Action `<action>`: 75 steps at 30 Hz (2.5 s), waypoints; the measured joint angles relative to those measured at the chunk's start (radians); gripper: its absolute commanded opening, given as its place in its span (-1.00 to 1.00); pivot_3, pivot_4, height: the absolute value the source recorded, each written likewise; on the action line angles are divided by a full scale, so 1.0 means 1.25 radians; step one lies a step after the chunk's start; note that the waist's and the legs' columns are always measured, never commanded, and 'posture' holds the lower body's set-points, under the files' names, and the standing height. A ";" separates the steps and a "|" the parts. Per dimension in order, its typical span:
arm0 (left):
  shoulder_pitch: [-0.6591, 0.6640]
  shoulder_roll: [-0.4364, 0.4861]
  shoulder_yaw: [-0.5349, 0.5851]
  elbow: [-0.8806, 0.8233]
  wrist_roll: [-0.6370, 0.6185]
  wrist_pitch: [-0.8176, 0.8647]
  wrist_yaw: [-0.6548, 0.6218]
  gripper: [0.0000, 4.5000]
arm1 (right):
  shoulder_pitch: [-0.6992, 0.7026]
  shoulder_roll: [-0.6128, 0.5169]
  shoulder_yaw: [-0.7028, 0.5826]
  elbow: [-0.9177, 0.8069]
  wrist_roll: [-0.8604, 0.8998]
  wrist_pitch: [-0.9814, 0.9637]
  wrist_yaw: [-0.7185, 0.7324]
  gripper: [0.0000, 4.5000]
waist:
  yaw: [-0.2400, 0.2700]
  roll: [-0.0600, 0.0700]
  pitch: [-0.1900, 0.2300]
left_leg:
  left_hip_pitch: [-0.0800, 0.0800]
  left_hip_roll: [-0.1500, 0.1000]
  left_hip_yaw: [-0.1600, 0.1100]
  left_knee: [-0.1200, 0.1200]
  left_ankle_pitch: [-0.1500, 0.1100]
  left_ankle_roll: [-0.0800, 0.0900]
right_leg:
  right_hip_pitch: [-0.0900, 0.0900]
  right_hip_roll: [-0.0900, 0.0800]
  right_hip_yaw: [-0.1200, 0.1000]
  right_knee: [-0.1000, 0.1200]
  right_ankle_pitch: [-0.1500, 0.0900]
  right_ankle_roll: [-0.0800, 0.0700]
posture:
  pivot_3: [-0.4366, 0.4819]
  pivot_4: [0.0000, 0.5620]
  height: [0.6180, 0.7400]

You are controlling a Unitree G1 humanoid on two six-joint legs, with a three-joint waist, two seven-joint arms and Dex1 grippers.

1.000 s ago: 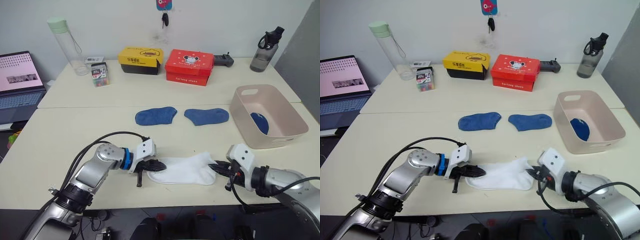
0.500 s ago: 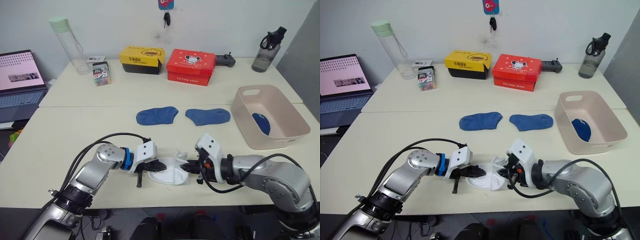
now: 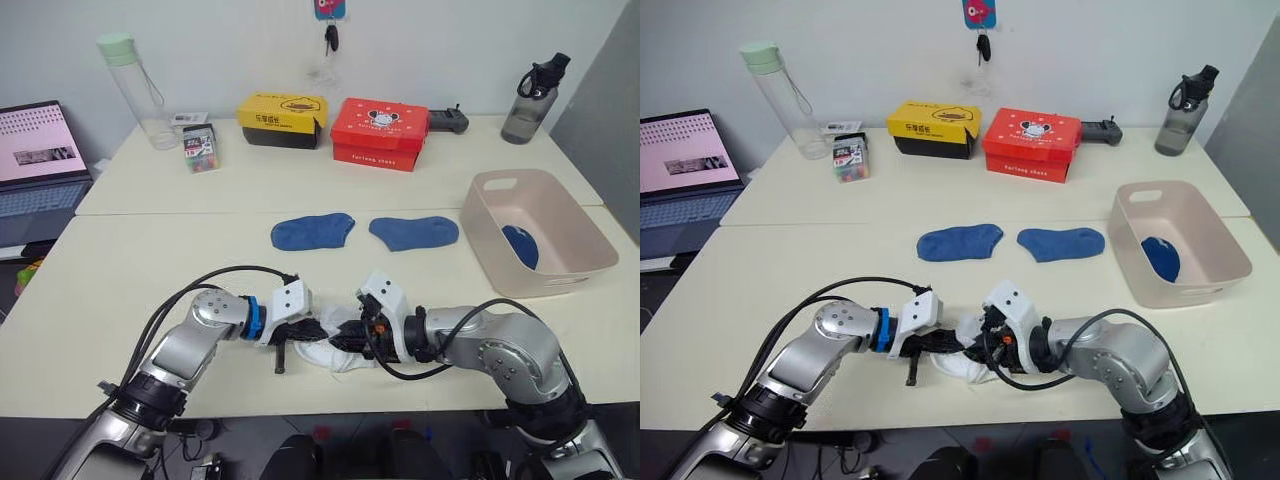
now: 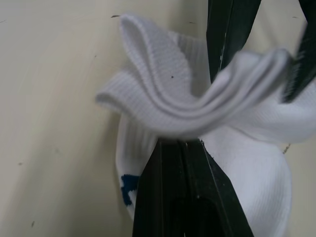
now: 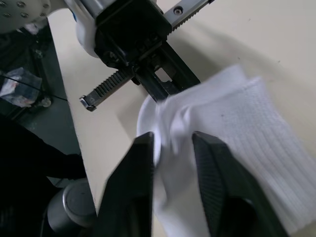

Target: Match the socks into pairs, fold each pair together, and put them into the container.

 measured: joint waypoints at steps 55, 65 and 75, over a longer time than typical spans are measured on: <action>-0.211 -0.013 0.046 0.058 -0.111 0.054 -0.157 -1.00 | 0.028 -0.058 0.043 0.086 -0.281 -0.393 0.097 -1.00 | -0.003 -0.001 0.001 | -0.003 -0.001 0.001 0.001 0.000 0.000 | -0.004 0.000 0.000 0.001 0.000 0.000 | -0.05 -0.47 0.77; -0.186 -0.039 -0.037 0.110 -0.022 -0.013 -0.150 -1.00 | 0.072 -0.125 0.116 0.070 -0.237 -0.368 0.206 -1.00 | -0.009 -0.001 0.001 | -0.003 0.000 0.001 0.000 0.000 0.000 | -0.004 0.000 0.001 0.001 0.000 0.000 | -0.05 -0.47 0.77; -0.124 0.009 -0.027 0.127 0.028 -0.081 -0.130 -1.00 | 0.105 -0.212 0.179 0.053 -0.282 -0.408 0.267 -1.00 | -0.001 -0.001 0.001 | -0.003 -0.001 0.001 0.001 0.000 0.000 | -0.003 0.000 0.001 0.001 0.000 0.000 | -0.05 -0.47 0.77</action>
